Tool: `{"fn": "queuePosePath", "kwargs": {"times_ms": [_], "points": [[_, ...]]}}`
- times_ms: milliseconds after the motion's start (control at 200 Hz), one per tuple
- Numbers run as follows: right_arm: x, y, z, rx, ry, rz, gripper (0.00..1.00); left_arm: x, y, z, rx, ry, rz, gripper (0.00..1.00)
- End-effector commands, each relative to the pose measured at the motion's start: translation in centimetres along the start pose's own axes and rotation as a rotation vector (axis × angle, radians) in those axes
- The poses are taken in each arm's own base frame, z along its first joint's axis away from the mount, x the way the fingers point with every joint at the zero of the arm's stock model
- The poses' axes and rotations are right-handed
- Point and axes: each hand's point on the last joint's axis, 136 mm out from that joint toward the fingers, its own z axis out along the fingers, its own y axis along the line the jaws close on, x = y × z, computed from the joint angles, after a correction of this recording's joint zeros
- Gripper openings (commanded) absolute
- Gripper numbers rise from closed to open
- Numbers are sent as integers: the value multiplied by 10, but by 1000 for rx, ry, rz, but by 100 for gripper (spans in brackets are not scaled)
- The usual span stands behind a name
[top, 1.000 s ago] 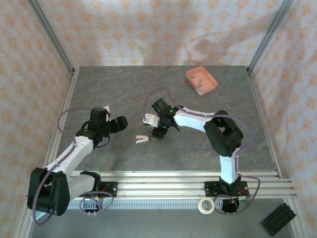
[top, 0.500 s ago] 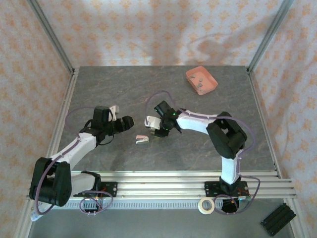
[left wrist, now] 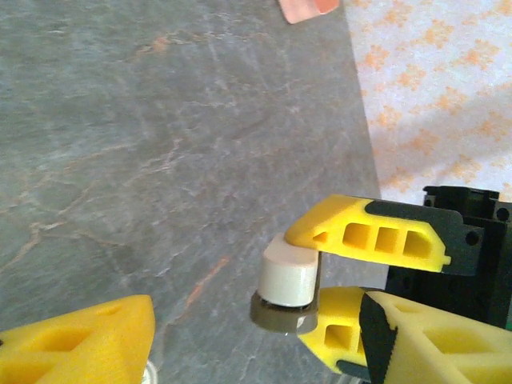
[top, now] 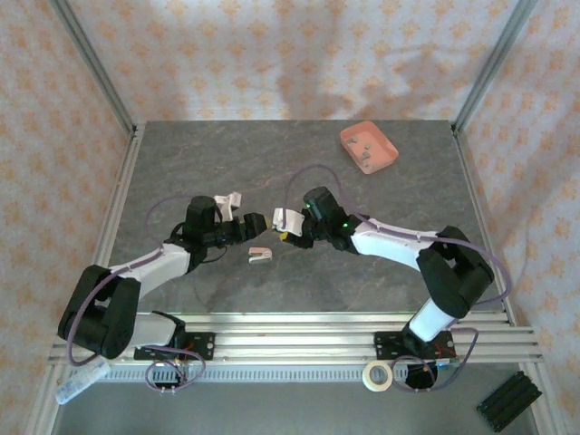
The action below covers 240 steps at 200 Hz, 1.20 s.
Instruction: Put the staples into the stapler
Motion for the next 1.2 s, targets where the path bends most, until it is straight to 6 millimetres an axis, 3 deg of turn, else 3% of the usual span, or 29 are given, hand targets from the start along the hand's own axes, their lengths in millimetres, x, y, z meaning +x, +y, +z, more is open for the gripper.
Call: {"fn": "queuePosePath", "kwargs": {"times_ms": [0, 525, 886, 1196], "points": [[-34, -14, -15, 52, -138, -14, 29, -3, -16, 6, 66, -6, 29, 68], [-47, -16, -26, 78, -205, -2, 29, 0, -39, 25, 118, 22, 82, 54], [-47, -15, -29, 82, -215, 10, 29, 0, -55, 27, 183, 23, 151, 15], [-38, -21, -49, 66, -239, 130, 54, -4, -59, 20, 171, -22, 367, 6]]}}
